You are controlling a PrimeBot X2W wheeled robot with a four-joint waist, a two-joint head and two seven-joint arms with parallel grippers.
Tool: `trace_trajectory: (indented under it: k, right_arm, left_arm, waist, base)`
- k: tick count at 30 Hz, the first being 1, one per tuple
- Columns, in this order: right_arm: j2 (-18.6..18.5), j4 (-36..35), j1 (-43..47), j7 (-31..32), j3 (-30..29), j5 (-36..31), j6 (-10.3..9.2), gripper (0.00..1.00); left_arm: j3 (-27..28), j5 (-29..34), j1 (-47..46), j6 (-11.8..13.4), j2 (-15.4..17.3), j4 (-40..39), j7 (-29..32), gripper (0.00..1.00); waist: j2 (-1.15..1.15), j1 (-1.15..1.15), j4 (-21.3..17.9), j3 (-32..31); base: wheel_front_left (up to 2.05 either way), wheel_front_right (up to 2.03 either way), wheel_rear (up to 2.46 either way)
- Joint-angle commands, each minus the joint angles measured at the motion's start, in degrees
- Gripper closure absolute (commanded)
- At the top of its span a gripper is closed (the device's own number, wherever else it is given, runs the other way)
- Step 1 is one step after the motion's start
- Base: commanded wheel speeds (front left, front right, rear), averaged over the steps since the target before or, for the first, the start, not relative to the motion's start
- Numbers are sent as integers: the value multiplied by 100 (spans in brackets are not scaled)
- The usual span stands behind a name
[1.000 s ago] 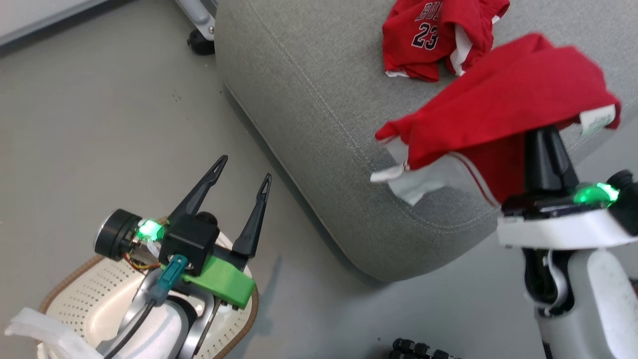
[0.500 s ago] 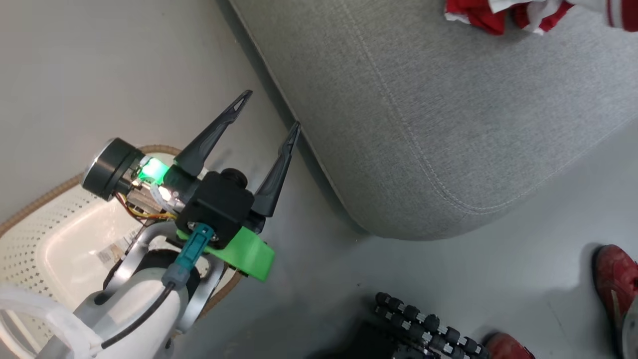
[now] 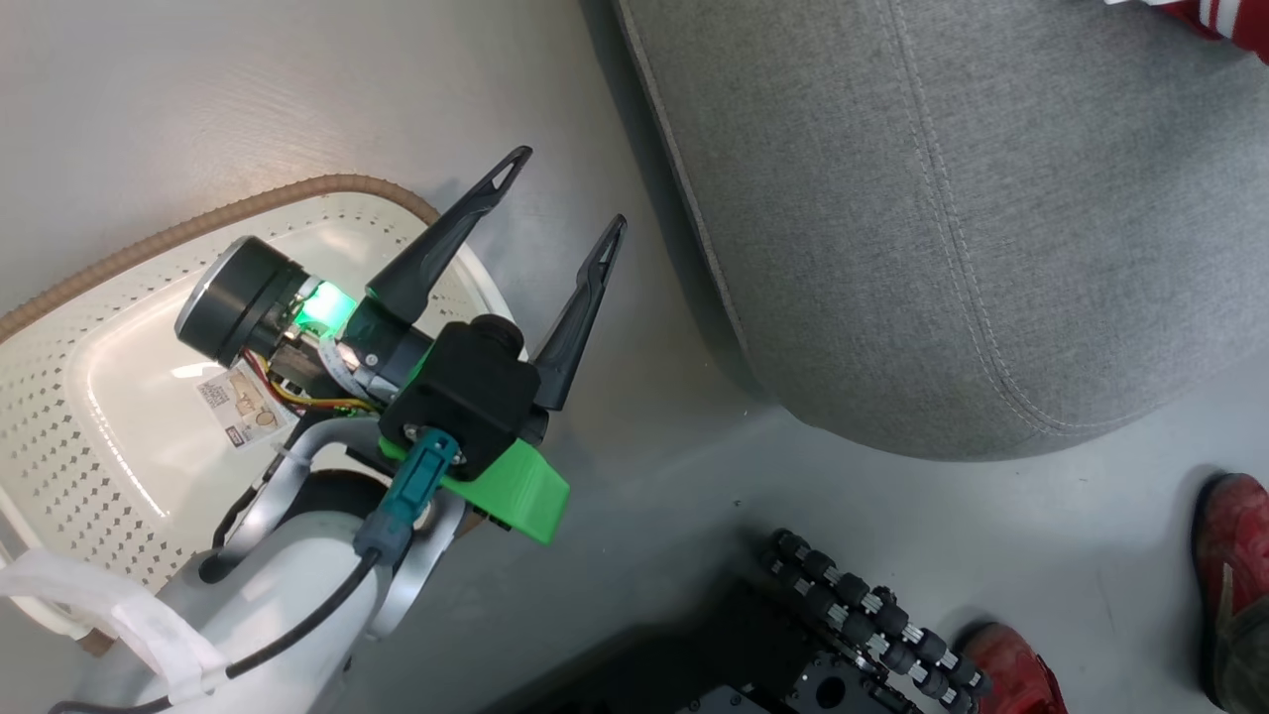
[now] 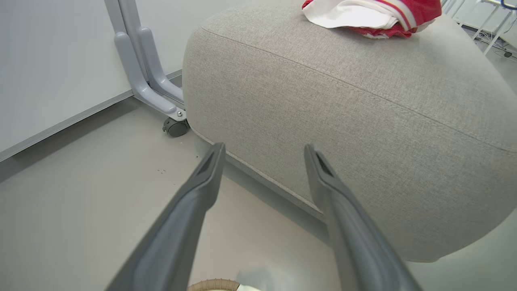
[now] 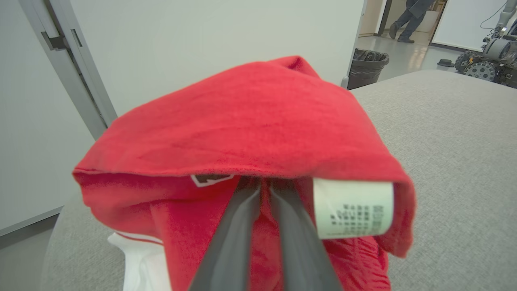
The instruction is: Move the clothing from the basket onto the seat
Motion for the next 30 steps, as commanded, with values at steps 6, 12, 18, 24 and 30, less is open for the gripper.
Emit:
trace_trajectory:
  k: [6, 12, 18, 24, 30]
  right_arm:
    - [-13, -84, 407, -18, 18, -237, -2, 0]
    - [180, -505, 1206, -18, -78, -554, -2, 0]
    - [381, -1077, 2076, -19, 40, -940, -2, 0]
    - [651, -1297, 2870, -18, 511, -1377, -3, 0]
    - [855, -1514, 3450, -18, 1408, -1746, -3, 0]
  left_arm:
    - [-63, -99, 112, 56, -110, 217, -234, 0]
    - [-37, -322, 328, 170, -352, 652, -783, 0]
    - [237, -817, 717, 362, -656, 1337, -1655, 0]
    - [709, -1402, 1216, 521, -983, 2297, -2593, 0]
    - [1282, -1669, 1694, 575, -1259, 2976, -2828, 0]
  waist:
    - [0, -1, 178, -340]
    - [0, -1, 400, -999]
    - [0, -1, 791, -1745]
    - [0, -1, 1363, -2568]
    - [0, -1, 1784, -3266]
  base:
    - [0, 0, 0]
    - [0, 0, 0]
    - [0, 0, 0]
    - [0, 0, 0]
    - [0, 0, 0]
